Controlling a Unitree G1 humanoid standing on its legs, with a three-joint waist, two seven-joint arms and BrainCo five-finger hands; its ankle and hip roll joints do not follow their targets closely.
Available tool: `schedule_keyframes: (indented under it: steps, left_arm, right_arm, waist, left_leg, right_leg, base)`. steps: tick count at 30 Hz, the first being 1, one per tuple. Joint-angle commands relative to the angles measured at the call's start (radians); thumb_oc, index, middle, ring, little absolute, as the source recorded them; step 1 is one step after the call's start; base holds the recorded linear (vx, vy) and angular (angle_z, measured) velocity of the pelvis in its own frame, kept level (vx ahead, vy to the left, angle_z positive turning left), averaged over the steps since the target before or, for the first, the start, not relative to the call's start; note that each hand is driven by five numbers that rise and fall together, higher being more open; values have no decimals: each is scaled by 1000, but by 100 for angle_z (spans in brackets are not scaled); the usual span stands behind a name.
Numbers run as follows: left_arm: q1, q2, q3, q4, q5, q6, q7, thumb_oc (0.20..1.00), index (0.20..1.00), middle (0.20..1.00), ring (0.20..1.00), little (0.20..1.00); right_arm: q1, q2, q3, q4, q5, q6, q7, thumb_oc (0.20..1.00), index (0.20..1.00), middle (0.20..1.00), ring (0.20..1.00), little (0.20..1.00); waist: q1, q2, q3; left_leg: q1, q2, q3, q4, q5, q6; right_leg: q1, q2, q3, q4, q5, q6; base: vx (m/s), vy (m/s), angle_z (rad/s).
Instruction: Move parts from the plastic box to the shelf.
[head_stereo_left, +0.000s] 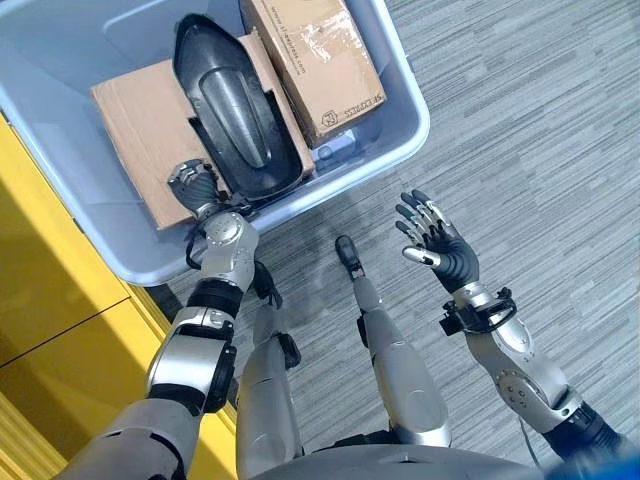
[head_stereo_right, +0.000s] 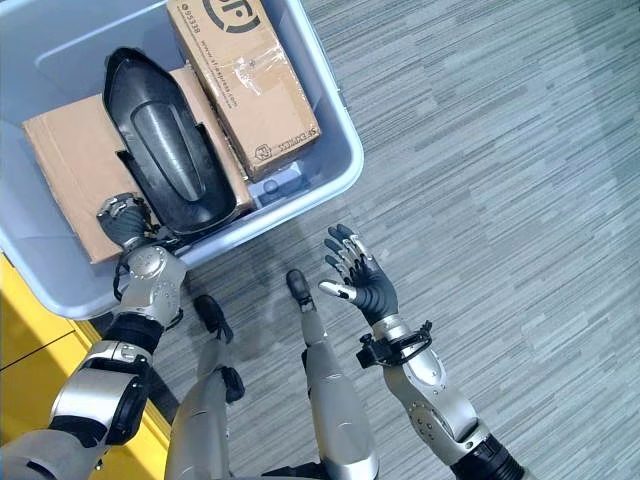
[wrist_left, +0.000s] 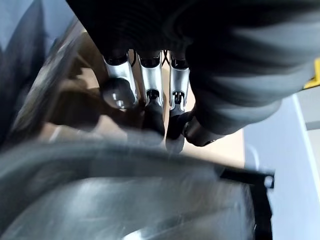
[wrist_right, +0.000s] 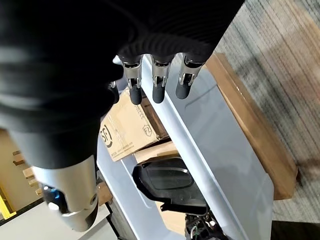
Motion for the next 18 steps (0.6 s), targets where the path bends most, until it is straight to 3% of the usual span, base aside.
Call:
schedule_keyframes:
  steps: [1,9,10,18]
  left_arm:
    - [-17,-13,-24,105,44,32,-23,200,200,200,200,200]
    - [2,-17,-29,78,72,24,-7,200,200,200,200,200]
    - [15,-20,-18,58,66,17,0,1000,1000,1000,1000,1000]
    - [68,-30,11,-26,61,-14,45,1000,1000,1000,1000,1000]
  right_arm:
    - [5,-19,-50,-53,24,-53,12,1000,1000,1000,1000,1000]
    - [17,-23,-58,-51,19,-57,19,1000,1000,1000,1000,1000]
    - [18,-21,-57,-46,19,-55,17,1000,1000,1000,1000,1000]
    - [6,-20,-44,-44,21,-60,10,1000,1000,1000,1000,1000]
  waist:
    - [-13,-22,-14]
    - [-10,-14,-25]
    - [-8,-11,-27]
    - [6,-2,-30]
  left_leg:
    - [90,56,-100,9,-43,-94]
    - [97,53,-103,9,-45,-93]
    - [97,53,-104,9,-45,-93]
    - [96,52,-114,9,-45,-92]
  right_leg:
    - [18,-77,-92,5,21,87]
    - [23,-79,-92,5,20,87]
    - [26,-79,-94,5,19,87]
    - [31,-82,-102,5,13,85]
  base:
    - [0,0,0]
    - [0,0,0]
    - [0,0,0]
    - [0,0,0]
